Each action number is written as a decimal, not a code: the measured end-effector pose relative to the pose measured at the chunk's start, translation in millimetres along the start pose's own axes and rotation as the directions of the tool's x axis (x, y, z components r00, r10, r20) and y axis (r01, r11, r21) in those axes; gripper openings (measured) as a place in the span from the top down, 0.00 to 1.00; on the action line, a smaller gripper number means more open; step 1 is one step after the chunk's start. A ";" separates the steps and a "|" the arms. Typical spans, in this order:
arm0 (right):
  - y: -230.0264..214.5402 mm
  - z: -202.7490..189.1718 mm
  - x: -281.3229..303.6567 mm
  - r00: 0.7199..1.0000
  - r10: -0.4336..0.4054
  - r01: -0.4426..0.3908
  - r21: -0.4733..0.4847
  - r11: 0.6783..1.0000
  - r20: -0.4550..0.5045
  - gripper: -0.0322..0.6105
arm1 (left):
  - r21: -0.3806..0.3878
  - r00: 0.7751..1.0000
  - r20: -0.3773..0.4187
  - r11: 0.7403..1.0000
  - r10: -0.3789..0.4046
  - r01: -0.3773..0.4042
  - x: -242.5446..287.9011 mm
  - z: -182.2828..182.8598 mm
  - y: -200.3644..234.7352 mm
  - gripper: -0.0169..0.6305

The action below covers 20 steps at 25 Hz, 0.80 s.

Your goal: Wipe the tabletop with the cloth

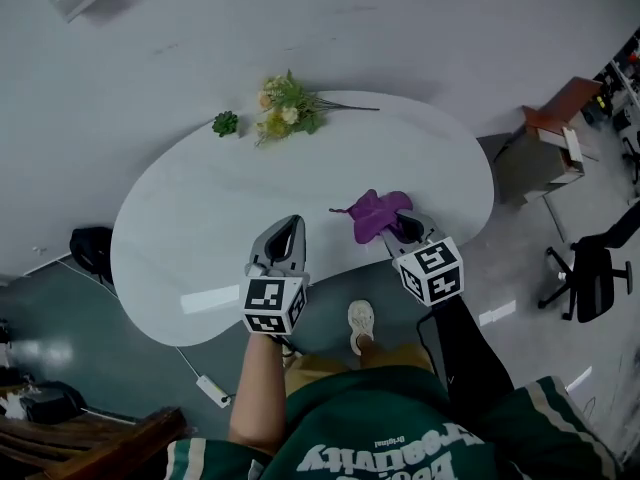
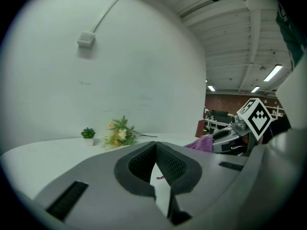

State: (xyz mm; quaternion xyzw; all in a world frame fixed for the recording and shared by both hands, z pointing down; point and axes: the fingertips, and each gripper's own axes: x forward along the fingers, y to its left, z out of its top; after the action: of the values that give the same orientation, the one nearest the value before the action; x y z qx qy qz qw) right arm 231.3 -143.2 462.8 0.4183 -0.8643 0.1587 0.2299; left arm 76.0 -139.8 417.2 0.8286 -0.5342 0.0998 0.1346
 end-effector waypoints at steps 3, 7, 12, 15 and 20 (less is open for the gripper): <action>-61.6 -22.5 -26.2 0.995 -0.097 0.098 0.052 0.994 -0.022 0.84 | 0.029 0.997 -0.022 0.997 -0.073 0.073 40.0 2.0 -45.8 0.97; -124.9 -53.2 -57.0 0.977 -0.201 0.207 0.083 0.975 -0.068 0.83 | 0.082 0.989 -0.047 0.986 -0.140 0.144 83.8 4.4 -99.9 0.97; -187.8 -96.0 -84.9 0.921 -0.353 0.366 0.054 0.929 -0.166 0.82 | 0.121 0.974 -0.081 0.968 -0.211 0.219 119.7 -3.6 -148.8 0.97; -213.8 -116.0 -84.5 0.907 -0.361 0.384 0.073 0.921 -0.214 0.78 | 0.125 0.967 -0.099 0.961 -0.234 0.245 133.6 -8.2 -167.9 0.97; -226.3 -159.4 -61.6 0.912 -0.260 0.315 0.135 0.939 -0.318 0.51 | 0.124 0.964 -0.121 0.960 -0.238 0.252 146.8 -14.0 -180.1 0.97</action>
State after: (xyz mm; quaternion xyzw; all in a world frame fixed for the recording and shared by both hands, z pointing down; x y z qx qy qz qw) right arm 487.2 -164.4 583.2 0.5322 -0.7306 0.2625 0.3377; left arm 300.0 -190.4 454.8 0.8893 -0.4114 0.1627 0.1159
